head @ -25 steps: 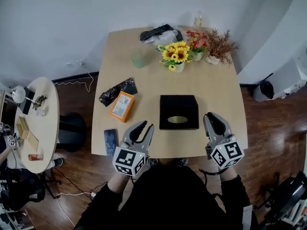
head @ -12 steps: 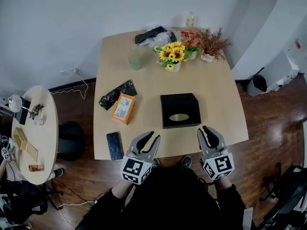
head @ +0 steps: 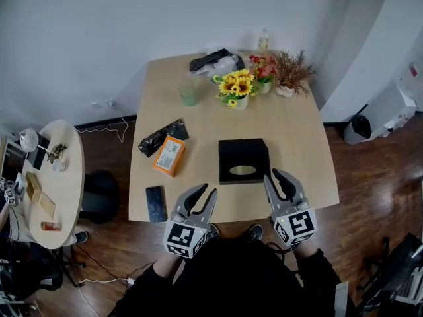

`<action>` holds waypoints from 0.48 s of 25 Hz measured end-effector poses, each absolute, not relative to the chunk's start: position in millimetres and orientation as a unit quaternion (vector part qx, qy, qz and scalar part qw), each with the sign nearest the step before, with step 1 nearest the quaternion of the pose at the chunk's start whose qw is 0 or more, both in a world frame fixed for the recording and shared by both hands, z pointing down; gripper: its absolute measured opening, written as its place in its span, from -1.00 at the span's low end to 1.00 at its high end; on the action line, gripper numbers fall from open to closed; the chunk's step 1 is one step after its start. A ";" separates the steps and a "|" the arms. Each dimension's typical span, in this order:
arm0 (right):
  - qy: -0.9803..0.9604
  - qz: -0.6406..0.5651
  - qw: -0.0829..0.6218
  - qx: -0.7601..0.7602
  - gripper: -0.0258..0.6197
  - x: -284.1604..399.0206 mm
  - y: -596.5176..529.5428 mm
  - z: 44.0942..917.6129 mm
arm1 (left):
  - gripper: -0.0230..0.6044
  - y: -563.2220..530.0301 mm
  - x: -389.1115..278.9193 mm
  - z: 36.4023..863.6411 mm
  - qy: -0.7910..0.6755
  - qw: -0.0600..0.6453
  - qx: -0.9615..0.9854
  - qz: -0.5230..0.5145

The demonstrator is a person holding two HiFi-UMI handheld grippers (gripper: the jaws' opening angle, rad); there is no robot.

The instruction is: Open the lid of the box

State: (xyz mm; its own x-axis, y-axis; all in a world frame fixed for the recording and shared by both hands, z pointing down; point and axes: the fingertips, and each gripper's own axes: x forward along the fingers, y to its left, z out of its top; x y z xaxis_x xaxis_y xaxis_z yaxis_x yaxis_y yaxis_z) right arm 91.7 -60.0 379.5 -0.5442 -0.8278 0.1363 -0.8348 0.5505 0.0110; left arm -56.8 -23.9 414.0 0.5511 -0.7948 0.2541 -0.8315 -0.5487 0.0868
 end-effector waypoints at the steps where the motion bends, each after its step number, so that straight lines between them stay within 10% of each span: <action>1: -0.879 0.026 0.062 0.472 -0.70 92.7 -62.0 378.0 | -0.69 -24.5 -54.9 412.1 -0.466 0.098 0.874 0.093; 12: -0.886 0.011 0.062 0.459 -0.70 99.6 -68.7 375.1 | -0.69 -34.0 -49.2 410.9 -0.486 0.098 0.863 0.093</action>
State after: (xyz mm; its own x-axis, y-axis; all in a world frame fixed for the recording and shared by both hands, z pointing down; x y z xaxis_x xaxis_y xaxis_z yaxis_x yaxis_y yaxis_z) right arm 99.6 -68.7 375.1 -0.5714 -0.8120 0.1192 -0.8147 0.5787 0.0371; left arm -49.2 -34.0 410.9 0.5104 -0.8209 0.2562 -0.8574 -0.5085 0.0789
